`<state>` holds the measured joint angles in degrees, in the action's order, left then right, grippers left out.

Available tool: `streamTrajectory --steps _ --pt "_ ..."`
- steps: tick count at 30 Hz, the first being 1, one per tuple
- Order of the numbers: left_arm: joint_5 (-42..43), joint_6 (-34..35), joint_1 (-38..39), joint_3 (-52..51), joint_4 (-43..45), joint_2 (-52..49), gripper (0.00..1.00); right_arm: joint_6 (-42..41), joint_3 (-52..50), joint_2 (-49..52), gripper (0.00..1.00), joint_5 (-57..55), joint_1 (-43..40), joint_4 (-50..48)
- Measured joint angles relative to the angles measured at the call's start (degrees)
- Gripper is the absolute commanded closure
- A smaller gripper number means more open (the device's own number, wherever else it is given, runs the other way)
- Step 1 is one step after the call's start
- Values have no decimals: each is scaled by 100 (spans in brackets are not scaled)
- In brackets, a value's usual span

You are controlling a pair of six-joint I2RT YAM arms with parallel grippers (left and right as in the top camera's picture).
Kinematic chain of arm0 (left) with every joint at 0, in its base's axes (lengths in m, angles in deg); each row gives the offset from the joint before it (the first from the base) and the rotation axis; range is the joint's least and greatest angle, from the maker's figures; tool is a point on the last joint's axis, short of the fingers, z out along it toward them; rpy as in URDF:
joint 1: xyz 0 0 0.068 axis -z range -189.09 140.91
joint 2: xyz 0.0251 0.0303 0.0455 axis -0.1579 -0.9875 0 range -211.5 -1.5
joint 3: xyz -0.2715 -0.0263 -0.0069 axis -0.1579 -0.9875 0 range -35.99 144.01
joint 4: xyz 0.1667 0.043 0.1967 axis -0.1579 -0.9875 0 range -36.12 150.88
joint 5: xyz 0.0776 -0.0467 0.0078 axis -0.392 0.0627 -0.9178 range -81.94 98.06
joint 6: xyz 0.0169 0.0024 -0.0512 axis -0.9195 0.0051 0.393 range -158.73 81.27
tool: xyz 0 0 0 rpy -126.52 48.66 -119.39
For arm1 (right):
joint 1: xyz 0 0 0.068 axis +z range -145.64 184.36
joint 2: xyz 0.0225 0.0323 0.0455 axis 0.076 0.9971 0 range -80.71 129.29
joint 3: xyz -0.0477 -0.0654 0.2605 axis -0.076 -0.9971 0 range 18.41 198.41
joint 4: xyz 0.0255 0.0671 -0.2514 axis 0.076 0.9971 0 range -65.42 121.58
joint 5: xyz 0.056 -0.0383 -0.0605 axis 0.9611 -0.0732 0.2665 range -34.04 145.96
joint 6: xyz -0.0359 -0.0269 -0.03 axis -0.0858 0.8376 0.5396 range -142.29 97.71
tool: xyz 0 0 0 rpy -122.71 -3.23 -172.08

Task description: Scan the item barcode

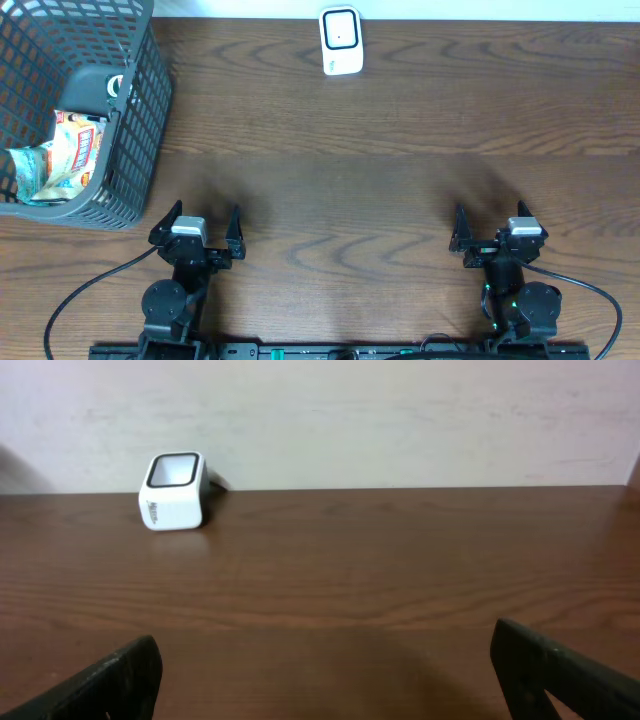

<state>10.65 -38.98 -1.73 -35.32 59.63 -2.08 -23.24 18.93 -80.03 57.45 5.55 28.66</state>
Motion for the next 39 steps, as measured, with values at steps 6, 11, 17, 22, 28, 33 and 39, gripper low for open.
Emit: streamTrajectory --steps 6,11,17,22,28,33,39 --pt "2 0 0 0 0 0 3 0 0 0 1 0 2 0" --pt "0 0 0 0 0 0 3 0 0 0 1 0 0 0" --pt "0 0 0 0 0 0 2 0 0 0 1 0 0 0" --pt "0 0 0 0 0 0 2 0 0 0 1 0 0 0" --pt "0 0 0 0 0 0 2 0 0 0 1 0 0 0" --pt "2 0 0 0 0 0 2 0 0 0 1 0 0 0" --pt "254 216 -2 0 72 0 2 0 0 0 1 0 2 0"
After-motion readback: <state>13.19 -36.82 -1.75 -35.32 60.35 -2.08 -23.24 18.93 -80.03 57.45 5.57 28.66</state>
